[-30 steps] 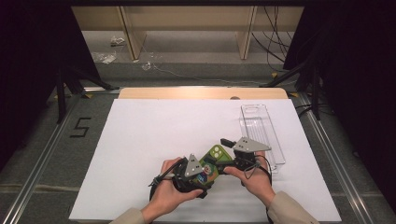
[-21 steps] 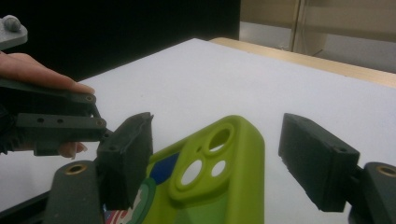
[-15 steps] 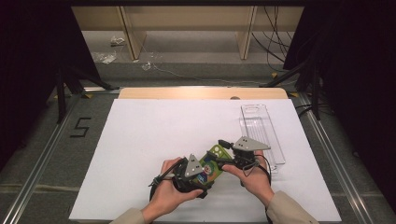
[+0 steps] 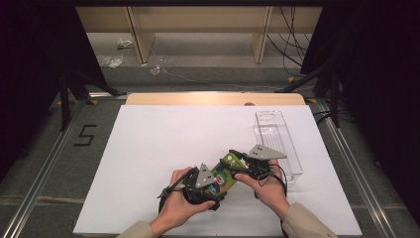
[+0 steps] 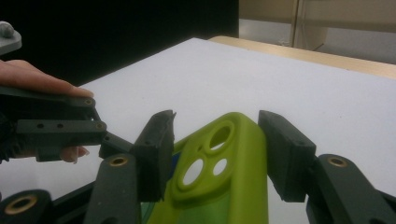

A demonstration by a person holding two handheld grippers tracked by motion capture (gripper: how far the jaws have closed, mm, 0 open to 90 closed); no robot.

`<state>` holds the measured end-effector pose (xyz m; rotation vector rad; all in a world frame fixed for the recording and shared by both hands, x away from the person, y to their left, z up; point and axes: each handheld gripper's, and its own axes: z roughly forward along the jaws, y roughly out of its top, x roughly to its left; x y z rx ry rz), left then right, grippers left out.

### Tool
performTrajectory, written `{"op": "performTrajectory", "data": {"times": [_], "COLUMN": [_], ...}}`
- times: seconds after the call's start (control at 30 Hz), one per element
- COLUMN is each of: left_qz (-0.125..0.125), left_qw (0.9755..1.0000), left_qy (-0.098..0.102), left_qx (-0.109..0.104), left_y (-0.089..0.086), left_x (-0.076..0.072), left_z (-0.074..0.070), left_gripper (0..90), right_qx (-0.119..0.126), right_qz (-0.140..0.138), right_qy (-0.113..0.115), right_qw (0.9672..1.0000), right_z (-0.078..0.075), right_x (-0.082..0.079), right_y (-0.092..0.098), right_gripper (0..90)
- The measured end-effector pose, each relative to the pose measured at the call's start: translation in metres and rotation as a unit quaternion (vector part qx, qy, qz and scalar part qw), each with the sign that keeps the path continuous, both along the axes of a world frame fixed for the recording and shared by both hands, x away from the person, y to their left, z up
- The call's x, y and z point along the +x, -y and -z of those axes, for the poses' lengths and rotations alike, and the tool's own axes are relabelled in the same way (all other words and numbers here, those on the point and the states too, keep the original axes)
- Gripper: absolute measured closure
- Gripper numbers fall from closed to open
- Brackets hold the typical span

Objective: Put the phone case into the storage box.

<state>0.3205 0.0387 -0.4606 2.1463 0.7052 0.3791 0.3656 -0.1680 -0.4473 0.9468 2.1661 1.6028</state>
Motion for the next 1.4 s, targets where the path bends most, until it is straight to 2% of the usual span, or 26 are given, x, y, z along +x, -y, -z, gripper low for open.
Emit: {"op": "performTrajectory", "data": {"times": [0.43,0.8,0.87,1.07,1.4], "left_qz": [-0.001,-0.002,-0.002,-0.003,0.001], "left_qw": [1.0000,1.0000,1.0000,1.0000,0.9998], "left_qy": [0.000,-0.002,-0.001,0.005,0.019], "left_qx": [0.002,0.002,0.003,0.006,0.011], "left_y": [0.000,0.002,0.002,0.002,0.002], "left_x": [0.000,0.001,0.001,0.001,0.002], "left_z": [0.001,0.001,0.002,0.002,0.002], "left_gripper": [16.4,16.3,16.3,16.3,16.0], "right_qx": [0.006,0.010,0.020,0.030,0.039], "right_qz": [0.000,0.002,0.002,-0.003,-0.015], "right_qy": [-0.002,-0.003,-0.005,-0.006,-0.005], "right_qw": [1.0000,0.9999,0.9998,0.9995,0.9991], "right_z": [-0.002,-0.005,-0.006,-0.010,-0.015], "right_x": [0.000,0.000,-0.001,-0.001,-0.002], "right_y": [0.001,0.000,0.000,0.000,0.001], "right_gripper": [57.8,60.3,62.5,66.8,71.4]}}
